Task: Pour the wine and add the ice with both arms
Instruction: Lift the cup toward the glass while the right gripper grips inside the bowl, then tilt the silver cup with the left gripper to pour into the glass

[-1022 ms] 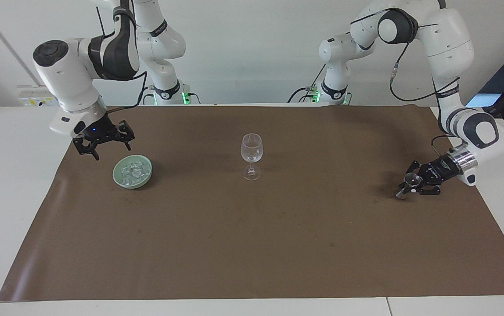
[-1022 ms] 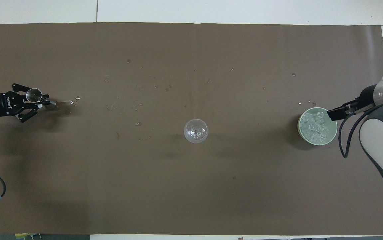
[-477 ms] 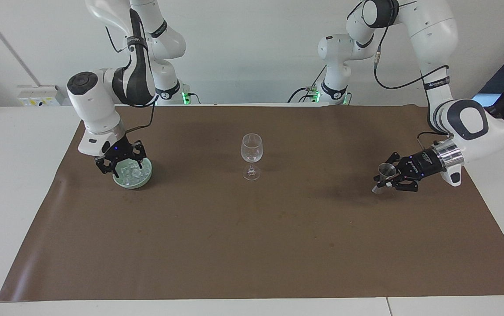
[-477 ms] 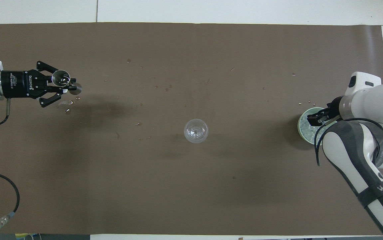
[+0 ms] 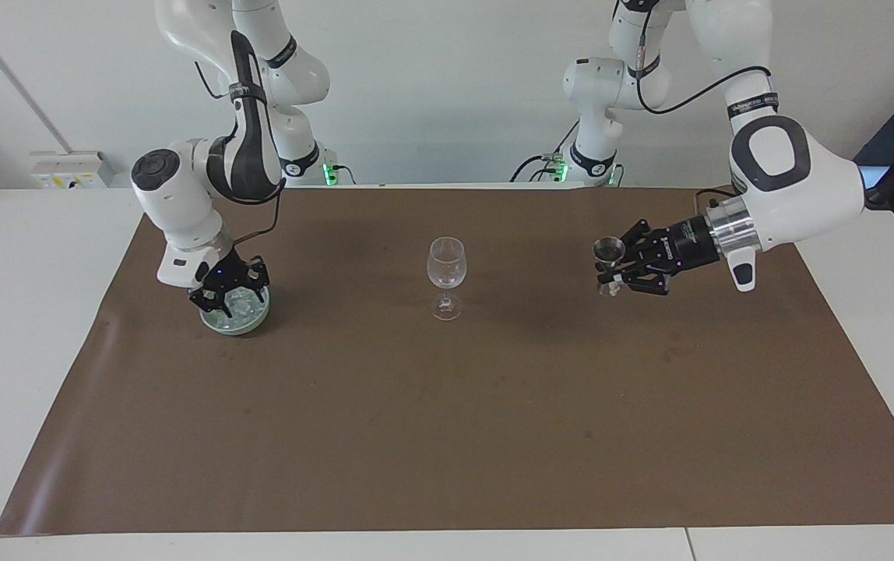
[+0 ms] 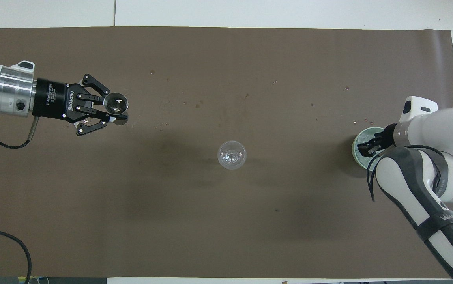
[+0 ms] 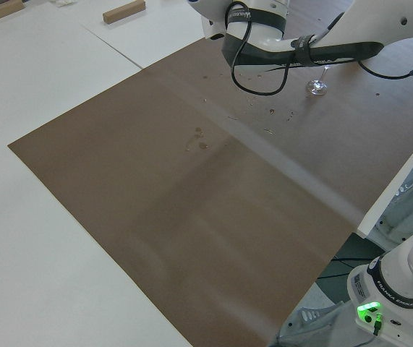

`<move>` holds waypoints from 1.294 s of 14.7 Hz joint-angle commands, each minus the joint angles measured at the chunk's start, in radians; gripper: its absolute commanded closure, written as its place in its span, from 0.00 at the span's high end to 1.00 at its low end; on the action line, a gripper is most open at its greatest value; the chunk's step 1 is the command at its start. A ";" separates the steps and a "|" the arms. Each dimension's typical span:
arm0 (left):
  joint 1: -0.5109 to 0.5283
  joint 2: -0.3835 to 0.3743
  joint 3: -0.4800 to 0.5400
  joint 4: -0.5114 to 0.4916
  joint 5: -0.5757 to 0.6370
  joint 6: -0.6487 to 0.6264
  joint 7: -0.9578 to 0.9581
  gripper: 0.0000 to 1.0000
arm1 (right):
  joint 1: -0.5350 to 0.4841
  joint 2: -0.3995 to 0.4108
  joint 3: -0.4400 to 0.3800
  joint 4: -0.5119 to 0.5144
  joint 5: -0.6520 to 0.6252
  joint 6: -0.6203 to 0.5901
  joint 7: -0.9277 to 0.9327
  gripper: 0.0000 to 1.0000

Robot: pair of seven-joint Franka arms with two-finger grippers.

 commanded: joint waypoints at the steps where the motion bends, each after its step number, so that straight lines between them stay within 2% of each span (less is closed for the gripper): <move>1: -0.117 -0.062 0.016 -0.034 0.088 0.065 -0.077 0.00 | -0.048 -0.013 0.003 -0.024 0.024 0.017 -0.089 0.61; 4: -0.249 -0.064 0.014 -0.036 0.188 0.191 -0.239 0.00 | -0.055 -0.019 0.003 -0.047 0.024 0.026 -0.124 0.58; 7: -0.342 -0.064 0.014 -0.039 0.297 0.219 -0.277 0.00 | -0.045 -0.025 0.003 -0.093 0.024 0.104 -0.116 0.56; 10: -0.430 -0.062 0.014 -0.042 0.421 0.271 -0.368 0.00 | -0.043 -0.027 0.003 -0.102 0.024 0.106 -0.113 0.55; 16: -0.530 -0.059 0.013 -0.057 0.613 0.378 -0.534 0.00 | -0.042 -0.038 0.003 -0.121 0.024 0.104 -0.116 0.55; 19: -0.565 -0.064 0.013 -0.071 0.710 0.406 -0.583 0.00 | -0.043 -0.038 0.003 -0.121 0.024 0.104 -0.123 0.51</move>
